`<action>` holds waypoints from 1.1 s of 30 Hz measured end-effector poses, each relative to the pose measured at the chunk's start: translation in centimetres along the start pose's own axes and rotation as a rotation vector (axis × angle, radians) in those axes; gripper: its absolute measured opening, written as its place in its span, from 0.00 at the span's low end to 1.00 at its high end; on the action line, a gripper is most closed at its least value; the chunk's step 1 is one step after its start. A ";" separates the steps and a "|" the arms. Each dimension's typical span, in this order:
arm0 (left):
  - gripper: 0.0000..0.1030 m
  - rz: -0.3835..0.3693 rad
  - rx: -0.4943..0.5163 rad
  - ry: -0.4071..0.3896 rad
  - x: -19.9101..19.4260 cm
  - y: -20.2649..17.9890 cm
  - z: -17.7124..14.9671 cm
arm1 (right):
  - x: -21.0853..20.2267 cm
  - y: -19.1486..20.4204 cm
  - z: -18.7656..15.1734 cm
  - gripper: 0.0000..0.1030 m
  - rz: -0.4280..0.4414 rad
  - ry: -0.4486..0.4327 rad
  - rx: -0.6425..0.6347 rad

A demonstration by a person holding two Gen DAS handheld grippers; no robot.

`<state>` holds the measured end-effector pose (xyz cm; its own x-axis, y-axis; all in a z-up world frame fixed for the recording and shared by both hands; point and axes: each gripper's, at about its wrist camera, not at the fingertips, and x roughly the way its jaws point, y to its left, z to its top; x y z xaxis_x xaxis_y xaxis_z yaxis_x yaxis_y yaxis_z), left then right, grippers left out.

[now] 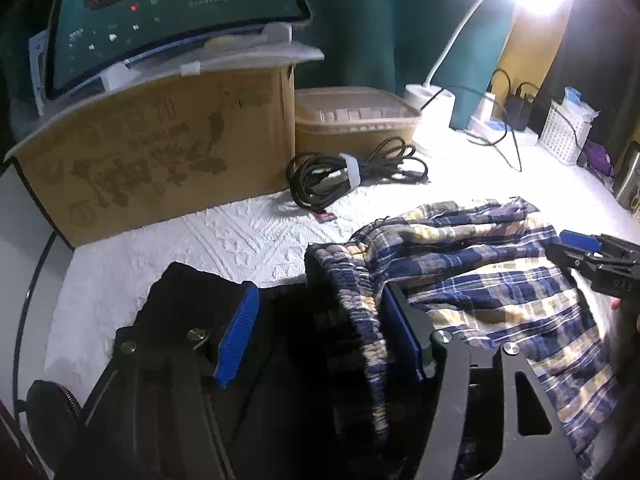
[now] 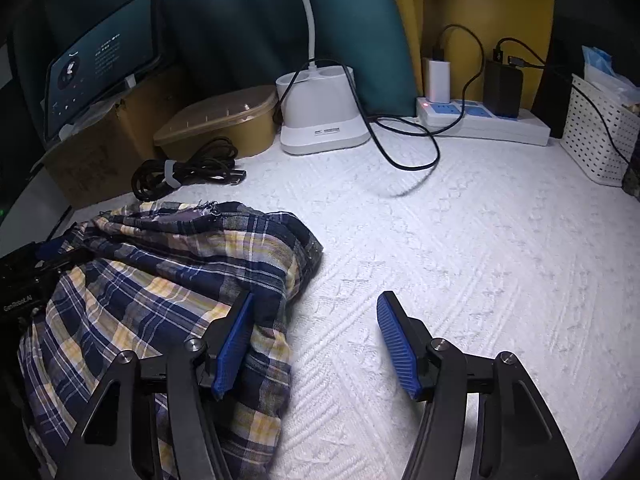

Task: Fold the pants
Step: 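Open both grippers and smooth the folded pants flat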

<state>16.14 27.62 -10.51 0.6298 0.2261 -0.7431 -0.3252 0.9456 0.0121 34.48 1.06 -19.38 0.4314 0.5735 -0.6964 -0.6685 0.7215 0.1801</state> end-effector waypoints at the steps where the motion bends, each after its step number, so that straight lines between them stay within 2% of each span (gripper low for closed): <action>1: 0.62 -0.007 -0.008 -0.011 -0.5 0.0 0.0 | -0.3 0.0 -0.1 0.63 -0.005 -0.002 0.001; 6: 0.62 -0.029 -0.043 -0.069 -3.5 0.0 -0.1 | -1.4 0.2 -0.7 0.63 -0.016 -0.011 0.001; 10: 0.62 -0.072 -0.033 -0.099 -5.3 -0.8 -0.3 | -2.3 0.8 -1.2 0.63 -0.009 -0.015 -0.002; 16: 0.62 -0.120 0.019 -0.048 -4.8 -2.8 -2.0 | -3.0 2.1 -2.4 0.63 0.005 -0.006 -0.026; 19: 0.62 -0.102 0.043 -0.005 -3.9 -3.5 -3.2 | -3.1 2.5 -3.4 0.63 0.006 0.005 -0.031; 22: 0.63 -0.031 0.096 0.009 -3.0 -3.7 -4.4 | -3.1 2.5 -4.5 0.63 0.003 0.022 -0.033; 24: 0.63 -0.052 0.065 0.014 -2.7 -3.1 -4.8 | -3.0 2.5 -5.3 0.63 -0.002 0.037 -0.033; 33: 0.63 -0.002 0.070 -0.003 -3.2 -2.8 -5.1 | -4.0 2.1 -6.9 0.63 -0.010 0.047 -0.031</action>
<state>11.44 23.10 -11.56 0.6323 0.2244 -0.7415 -0.2734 0.9602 0.0574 27.22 -2.38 -21.02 0.4098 0.5472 -0.7298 -0.6833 0.7142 0.1518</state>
